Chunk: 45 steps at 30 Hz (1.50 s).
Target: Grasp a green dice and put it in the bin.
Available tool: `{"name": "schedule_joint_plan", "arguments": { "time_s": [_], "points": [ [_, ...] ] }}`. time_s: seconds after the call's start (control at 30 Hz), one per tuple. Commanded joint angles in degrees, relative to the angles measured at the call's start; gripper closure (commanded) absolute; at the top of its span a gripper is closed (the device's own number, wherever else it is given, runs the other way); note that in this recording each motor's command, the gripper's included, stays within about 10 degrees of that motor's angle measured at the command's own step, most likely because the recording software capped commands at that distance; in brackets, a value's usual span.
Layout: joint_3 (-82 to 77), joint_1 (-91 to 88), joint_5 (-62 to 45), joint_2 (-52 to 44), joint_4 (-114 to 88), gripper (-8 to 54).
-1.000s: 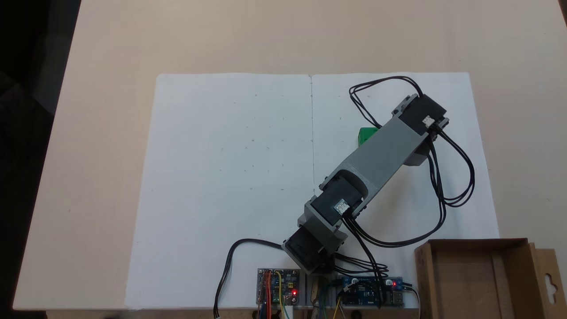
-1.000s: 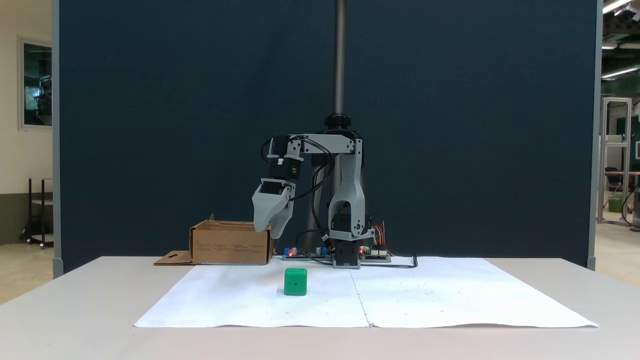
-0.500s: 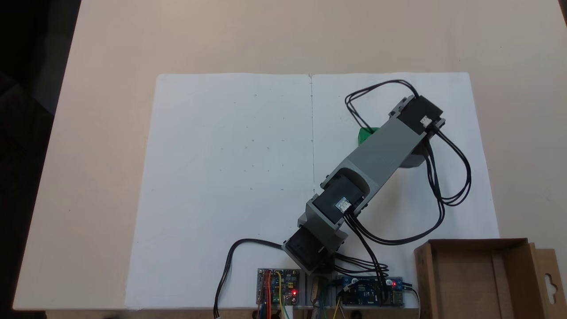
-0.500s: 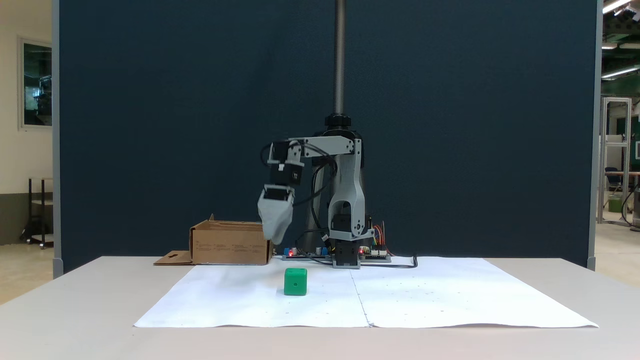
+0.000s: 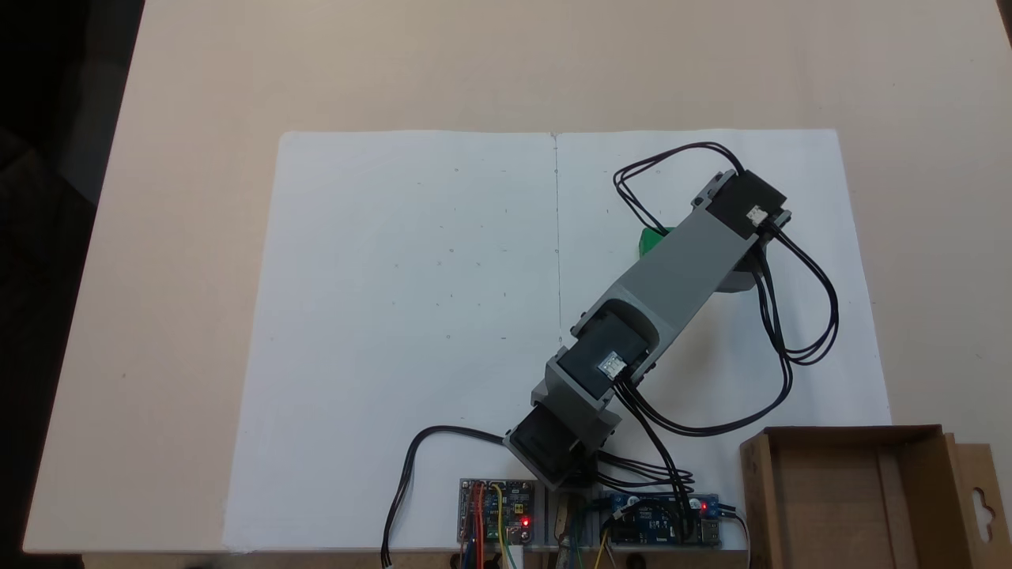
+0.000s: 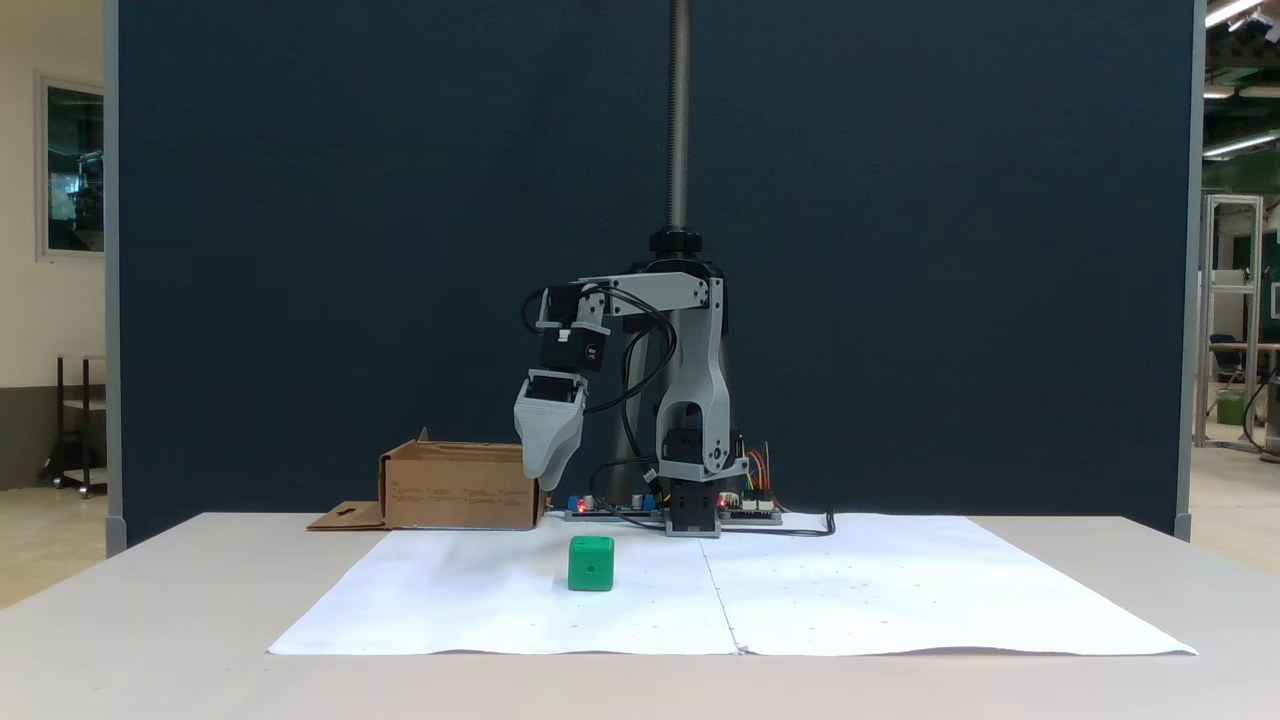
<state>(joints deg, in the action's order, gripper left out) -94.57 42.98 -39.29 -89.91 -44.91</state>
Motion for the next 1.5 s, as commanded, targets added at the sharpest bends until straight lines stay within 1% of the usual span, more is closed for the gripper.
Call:
{"name": "schedule_joint_plan", "arguments": {
  "time_s": [0.0, 0.1, 0.27, 0.37, 0.5, 0.9, 1.07, 1.2, 1.47],
  "points": [
    [0.7, -0.3, -6.7, -1.6, 3.2, 1.6],
    [-1.7, -0.4, -6.7, -1.8, 3.5, 1.7],
    [-13.1, -0.3, -6.7, -4.1, 3.5, 0.0],
    [-15.8, 0.2, -6.7, -4.8, 3.4, -0.4],
    [-15.6, 0.0, -6.9, -7.0, 3.3, -2.0],
    [-13.6, -6.2, -6.8, -8.5, 4.8, -2.4],
    [-13.5, -7.8, -6.5, -8.4, 9.1, -0.9],
    [-13.5, -8.6, -6.4, -7.3, 14.9, 1.6],
    [-13.5, -9.9, -4.5, -3.7, 16.8, 2.4]
  ]
}}
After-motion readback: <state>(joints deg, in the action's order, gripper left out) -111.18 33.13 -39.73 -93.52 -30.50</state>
